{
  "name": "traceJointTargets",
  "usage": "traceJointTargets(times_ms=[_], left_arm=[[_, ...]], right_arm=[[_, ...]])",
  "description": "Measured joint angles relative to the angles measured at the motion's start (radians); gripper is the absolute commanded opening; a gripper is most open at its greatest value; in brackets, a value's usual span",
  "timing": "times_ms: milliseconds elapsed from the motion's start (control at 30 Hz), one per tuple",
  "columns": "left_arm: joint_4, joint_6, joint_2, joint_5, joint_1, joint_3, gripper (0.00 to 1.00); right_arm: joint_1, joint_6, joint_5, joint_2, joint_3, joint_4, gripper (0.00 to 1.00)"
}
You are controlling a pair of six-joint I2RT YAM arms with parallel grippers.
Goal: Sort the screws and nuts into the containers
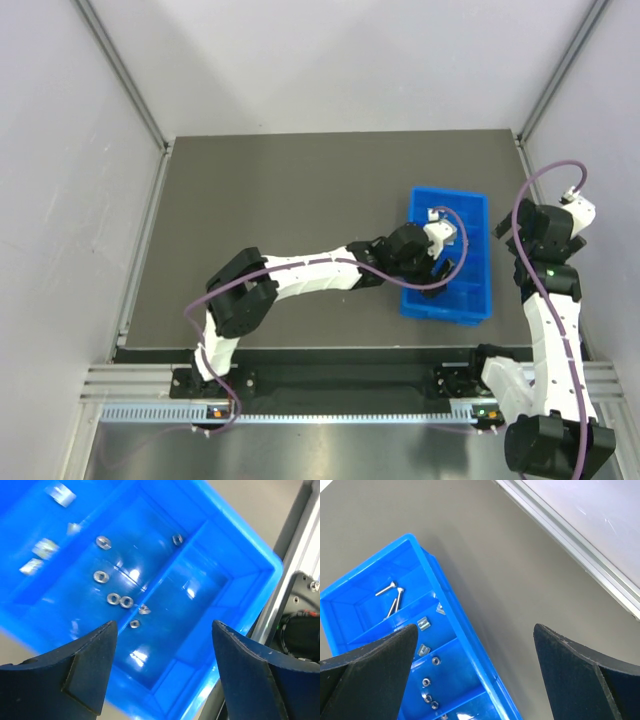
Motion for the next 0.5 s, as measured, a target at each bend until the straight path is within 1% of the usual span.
traceJointTargets(times_ms=[133, 233, 367, 433, 500], left_arm=[[-0.035, -0.014, -0.089, -0.1, 0.01, 0.0, 0.8], [-0.074, -0.046, -0.183, -0.174, 0.044, 0.0, 0.79], [-0.17, -0.109, -0.292, -0.299, 0.14, -0.004, 0.78], [-0.204, -0.127, -0.322, -0.32, 0.205, -0.029, 0.77], [-0.218, -0.117, -0.336, -0.309, 0.259, -0.078, 0.77]], right_arm=[[0.0, 0.0, 0.0, 0.0, 0.0, 0.0, 1.0], [0.0, 0.0, -0.001, 0.0, 0.0, 0.0, 1.0], [0.0, 0.0, -0.001, 0.0, 0.0, -0.002, 1.0], [0.0, 0.0, -0.002, 0.0, 0.0, -0.002, 1.0], [0.0, 0.0, -0.006, 0.0, 0.0, -0.003, 1.0]])
